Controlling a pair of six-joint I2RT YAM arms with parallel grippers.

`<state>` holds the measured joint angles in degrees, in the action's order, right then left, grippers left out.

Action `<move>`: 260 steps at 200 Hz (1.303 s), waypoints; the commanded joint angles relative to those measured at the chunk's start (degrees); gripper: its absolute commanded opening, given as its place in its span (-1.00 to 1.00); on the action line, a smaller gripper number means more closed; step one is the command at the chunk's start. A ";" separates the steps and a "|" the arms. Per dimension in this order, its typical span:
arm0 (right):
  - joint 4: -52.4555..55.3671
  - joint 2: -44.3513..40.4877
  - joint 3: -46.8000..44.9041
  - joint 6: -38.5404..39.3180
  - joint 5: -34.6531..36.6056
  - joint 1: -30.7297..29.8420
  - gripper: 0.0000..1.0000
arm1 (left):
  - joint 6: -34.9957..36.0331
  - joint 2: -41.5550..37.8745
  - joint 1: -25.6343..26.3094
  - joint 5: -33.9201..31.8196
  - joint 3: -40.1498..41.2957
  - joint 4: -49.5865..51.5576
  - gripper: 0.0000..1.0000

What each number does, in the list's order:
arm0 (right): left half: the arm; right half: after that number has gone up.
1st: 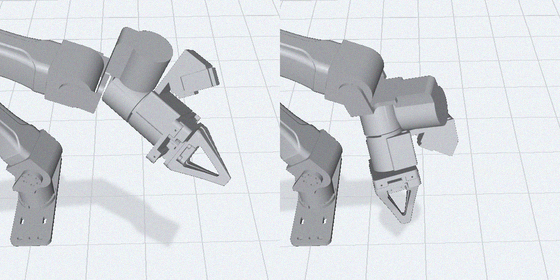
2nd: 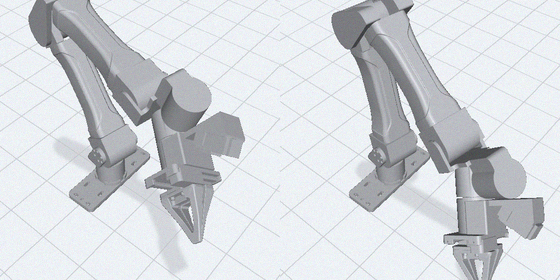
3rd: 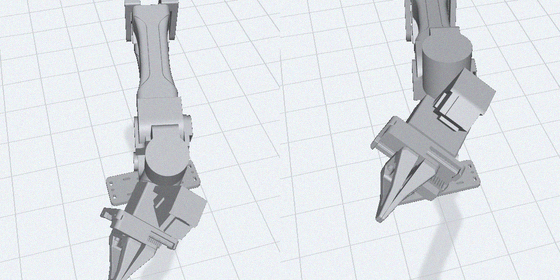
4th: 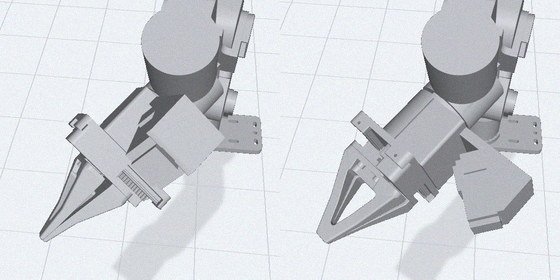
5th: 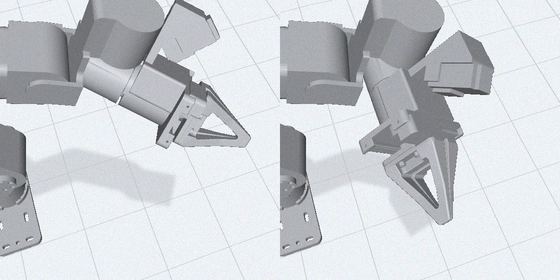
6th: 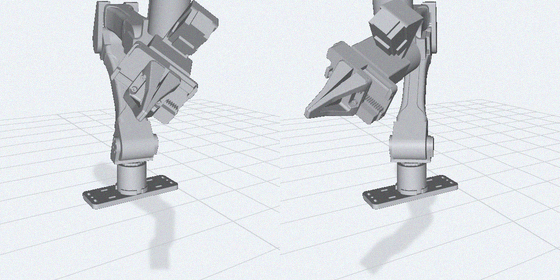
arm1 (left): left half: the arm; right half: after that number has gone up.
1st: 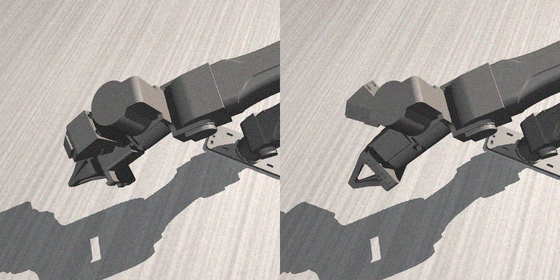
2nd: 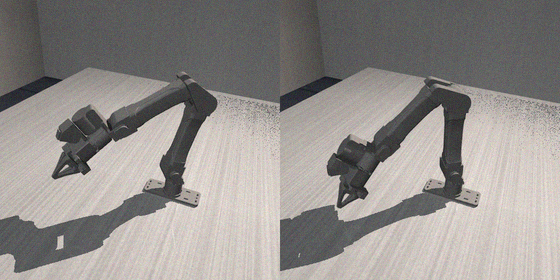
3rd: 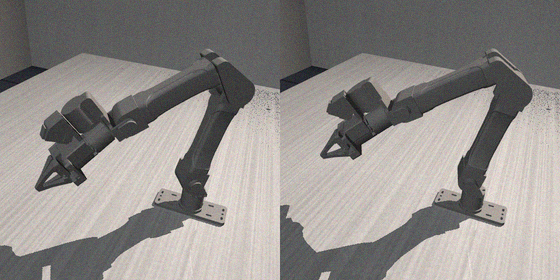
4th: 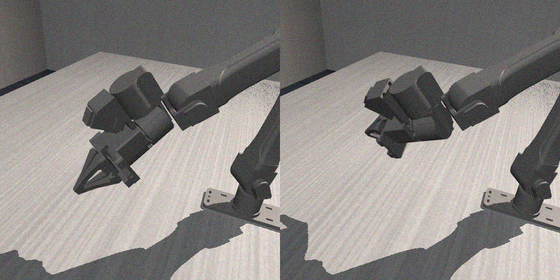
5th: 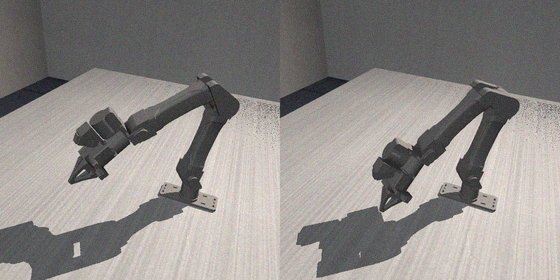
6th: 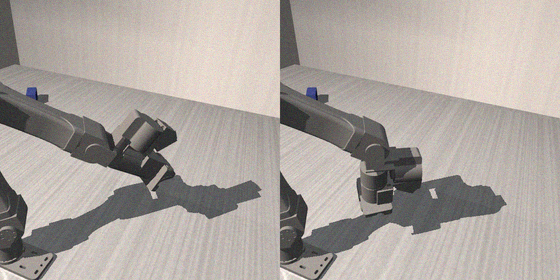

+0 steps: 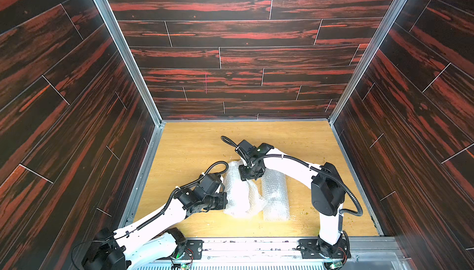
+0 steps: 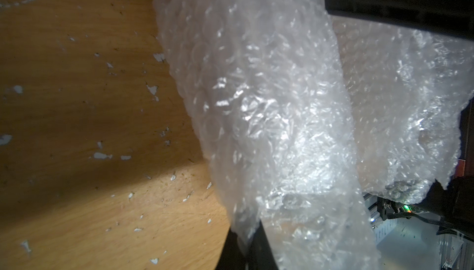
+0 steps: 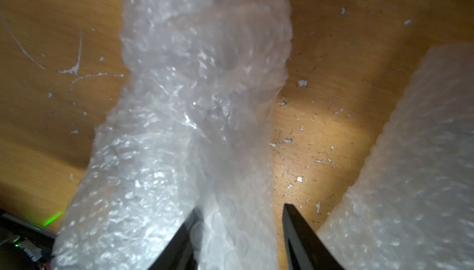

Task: Unwrap the vase from the bubble wrap
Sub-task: Unwrap the bubble wrap at the center of the board.

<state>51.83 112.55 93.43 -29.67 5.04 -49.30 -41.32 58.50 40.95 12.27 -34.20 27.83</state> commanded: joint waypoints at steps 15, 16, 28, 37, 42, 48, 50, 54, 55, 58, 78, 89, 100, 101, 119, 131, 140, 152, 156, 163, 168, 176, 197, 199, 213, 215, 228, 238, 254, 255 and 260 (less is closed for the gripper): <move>1.52 3.09 2.64 0.76 1.88 0.41 -0.16 | 0.52 0.47 -0.13 0.47 -0.87 0.64 -1.00; 1.48 3.14 2.68 0.76 1.89 0.38 -0.16 | 0.53 0.52 -0.10 0.47 -0.87 0.64 -1.00; 1.22 3.82 2.96 0.89 1.91 0.51 -0.22 | 0.56 0.61 -0.16 0.53 -1.02 0.55 -1.00; 1.18 4.71 3.36 1.01 1.76 0.50 -0.24 | 0.59 0.70 -0.08 0.62 -1.10 0.47 -1.00; 1.07 5.22 3.72 1.10 1.61 0.57 -0.25 | 0.71 0.80 -0.11 0.65 -1.22 0.47 -1.00; 1.05 5.80 4.15 1.21 1.60 0.56 -0.25 | 0.83 0.98 -0.09 0.73 -1.42 0.47 -1.00; 1.03 6.05 4.38 1.27 1.57 0.60 -0.25 | 0.85 1.04 -0.08 0.80 -1.52 0.44 -1.00; 1.06 6.38 4.74 1.28 1.68 0.55 -0.25 | 0.92 1.20 -0.10 0.89 -1.69 0.53 -1.00; 1.07 6.46 4.83 1.33 1.70 0.58 -0.26 | 0.95 1.19 -0.09 0.90 -1.72 0.54 -1.00; 1.12 6.67 5.16 1.39 1.77 0.57 -0.26 | 1.01 1.26 -0.10 0.91 -1.88 0.67 -1.00; 1.42 7.67 7.27 1.70 2.04 0.61 -0.59 | 0.61 0.79 -0.79 -0.13 -4.40 3.70 -0.43; 1.52 7.87 8.05 1.81 1.94 0.61 -0.79 | -0.13 -0.64 -2.66 0.19 -4.95 3.08 0.01; 1.68 7.95 8.43 1.71 1.57 0.61 -0.95 | -1.58 -1.76 -5.44 1.51 -4.35 0.53 0.32; 1.64 7.90 8.43 1.67 1.56 0.61 -0.96 | -1.71 -1.83 -5.75 1.69 -4.24 0.15 0.34; 1.27 7.23 7.98 0.84 0.66 0.61 -1.00 | -3.64 -0.42 -10.27 4.41 -3.55 -5.11 0.72; 0.82 6.45 7.36 0.04 -0.06 0.61 -1.00 | -3.79 3.30 -11.23 4.42 -4.46 -7.58 0.78; 0.41 5.88 6.89 -0.53 -0.69 0.55 -1.00 | -3.77 6.51 -11.24 2.96 -5.86 -8.26 0.78; -0.39 5.04 5.97 -0.99 -1.53 0.54 -1.00 | -4.03 11.48 -11.50 2.51 -7.21 -10.20 0.76; -0.49 4.84 5.80 -1.20 -1.63 0.53 -1.00 | -4.01 12.92 -11.57 2.87 -7.86 -10.99 0.75; -0.59 4.63 5.53 -1.39 -1.78 0.49 -1.00 | -3.66 15.95 -11.60 3.95 -9.24 -11.84 0.69; -0.68 4.39 5.31 -1.51 -1.87 0.53 -1.00 | -3.64 17.83 -11.66 4.69 -10.15 -12.75 0.64; -0.97 4.10 4.92 -1.70 -1.92 0.52 -1.00 | -4.15 19.98 -11.52 5.61 -10.93 -14.44 0.56; -1.55 3.56 4.57 -2.05 -1.84 0.60 -1.00 | -5.10 23.30 -11.55 5.54 -11.47 -16.26 0.44; -1.60 3.55 4.57 -2.05 -1.87 0.54 -1.00 | -5.05 23.50 -11.52 5.50 -11.52 -16.13 0.44; -1.99 3.51 4.57 -2.08 -1.89 0.56 -1.00 | -4.83 24.40 -11.58 5.03 -11.47 -15.80 0.43; -2.00 3.54 4.64 -2.06 -1.88 0.55 -1.00 | -4.82 24.54 -11.57 4.95 -11.43 -15.79 0.42; -2.13 3.94 5.16 -1.92 -1.57 0.61 -0.78 | -4.45 25.40 -11.58 4.93 -11.74 -15.62 0.38; -2.09 4.40 5.80 -1.54 -1.24 0.61 -0.59 | -4.45 26.10 -11.51 4.94 -12.01 -15.70 0.37; -1.37 5.59 7.68 -0.86 -0.50 0.68 -0.42 | -4.56 26.57 -11.51 4.89 -12.18 -15.89 0.36; -1.34 5.62 7.80 -0.84 -0.44 0.69 -0.41 | -4.56 26.57 -11.51 4.96 -12.19 -15.89 0.36; -1.08 5.98 8.34 -0.66 -0.11 0.73 -0.38 | -4.69 26.66 -11.56 4.95 -12.29 -15.88 0.35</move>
<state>50.65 118.28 99.07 -30.79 4.75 -48.42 -45.47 83.81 29.61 18.00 -45.65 11.86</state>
